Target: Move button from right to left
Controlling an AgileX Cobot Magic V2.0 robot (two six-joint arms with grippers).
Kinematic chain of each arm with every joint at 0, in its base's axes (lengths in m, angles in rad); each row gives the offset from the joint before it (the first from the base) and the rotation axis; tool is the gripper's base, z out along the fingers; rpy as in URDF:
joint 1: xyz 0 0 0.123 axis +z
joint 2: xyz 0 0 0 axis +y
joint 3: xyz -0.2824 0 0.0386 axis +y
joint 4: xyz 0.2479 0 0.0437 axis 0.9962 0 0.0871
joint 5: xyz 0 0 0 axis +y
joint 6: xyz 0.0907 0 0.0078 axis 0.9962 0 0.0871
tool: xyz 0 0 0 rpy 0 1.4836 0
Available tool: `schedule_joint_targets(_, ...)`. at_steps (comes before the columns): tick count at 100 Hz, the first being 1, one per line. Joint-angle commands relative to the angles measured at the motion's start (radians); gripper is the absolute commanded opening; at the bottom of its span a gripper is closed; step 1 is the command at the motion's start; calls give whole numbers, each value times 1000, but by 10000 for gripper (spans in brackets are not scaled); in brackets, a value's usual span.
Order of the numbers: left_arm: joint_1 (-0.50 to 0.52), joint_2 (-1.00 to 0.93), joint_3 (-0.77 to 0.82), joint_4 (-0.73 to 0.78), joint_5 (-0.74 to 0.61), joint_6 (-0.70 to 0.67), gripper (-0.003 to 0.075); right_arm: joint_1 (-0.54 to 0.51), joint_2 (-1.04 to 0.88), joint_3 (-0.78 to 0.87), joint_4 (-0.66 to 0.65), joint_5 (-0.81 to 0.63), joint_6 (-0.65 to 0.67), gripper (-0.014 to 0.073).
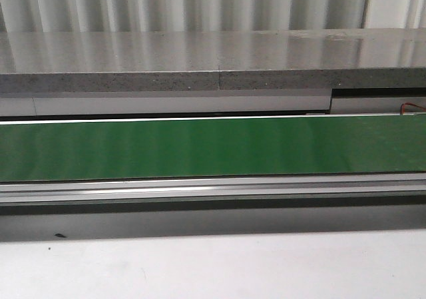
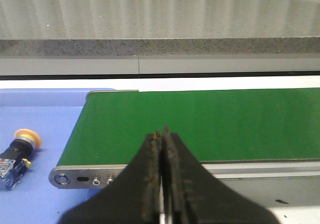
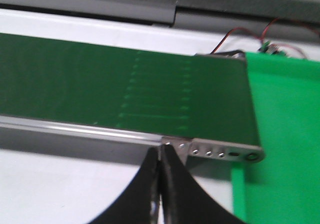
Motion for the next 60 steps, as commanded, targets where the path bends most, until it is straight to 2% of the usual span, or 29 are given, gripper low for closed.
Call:
schedule_joint_targets(1, 0, -34, 39, -12, -74, -2, -20, -29, -42, 21, -90, -154, 20, -68)
schedule_joint_targets(8, 0, -34, 39, -12, -74, -2, -20, -40, -78, 80, -103, -241, 57, -68)
schedule_joint_targets(29, 0, -34, 39, -12, -74, -2, -20, -45, -209, 251, -103, -511, 57, -68)
schedule_joint_targets(42, 0, -34, 39, -12, -74, -2, -20, -45, -283, 258, -103, -450, 57, -68)
schedule_joint_targets(60, 0, -34, 39, -12, -74, -2, -20, -45, -315, 259, -95, -467, 57, -68)
